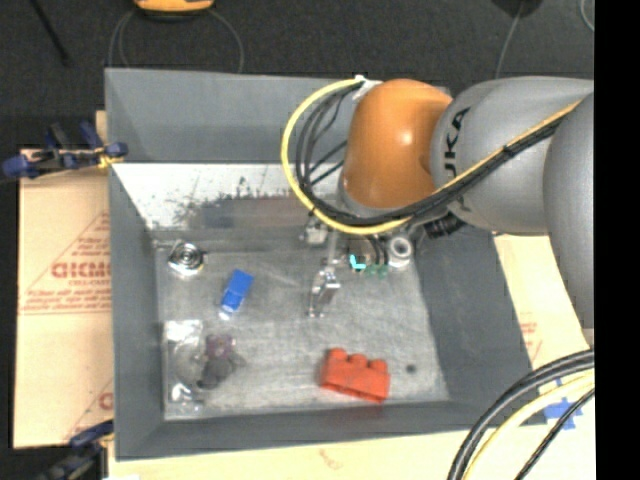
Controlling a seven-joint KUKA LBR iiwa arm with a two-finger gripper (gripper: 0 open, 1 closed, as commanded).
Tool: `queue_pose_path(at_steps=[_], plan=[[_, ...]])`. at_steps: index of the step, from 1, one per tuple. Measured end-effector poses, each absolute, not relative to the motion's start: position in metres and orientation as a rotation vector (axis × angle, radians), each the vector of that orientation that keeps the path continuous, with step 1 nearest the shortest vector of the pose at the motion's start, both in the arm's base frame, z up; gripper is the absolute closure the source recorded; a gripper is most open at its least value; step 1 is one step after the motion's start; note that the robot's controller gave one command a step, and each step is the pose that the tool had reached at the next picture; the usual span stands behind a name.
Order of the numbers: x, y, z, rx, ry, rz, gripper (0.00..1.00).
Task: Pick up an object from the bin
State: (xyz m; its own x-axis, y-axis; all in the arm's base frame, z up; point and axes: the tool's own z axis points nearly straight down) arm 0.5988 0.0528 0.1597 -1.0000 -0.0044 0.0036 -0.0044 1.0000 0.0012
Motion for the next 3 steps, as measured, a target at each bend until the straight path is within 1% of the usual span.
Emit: queue_pose_path(at_steps=[1,2,3], plan=[[0.631,0.143,0.074,0.627,-3.085,0.001,0.00],[0.634,0.144,0.077,0.621,-3.098,-0.005,1.00],[0.632,0.153,0.208,0.777,-3.058,0.001,1.00]])
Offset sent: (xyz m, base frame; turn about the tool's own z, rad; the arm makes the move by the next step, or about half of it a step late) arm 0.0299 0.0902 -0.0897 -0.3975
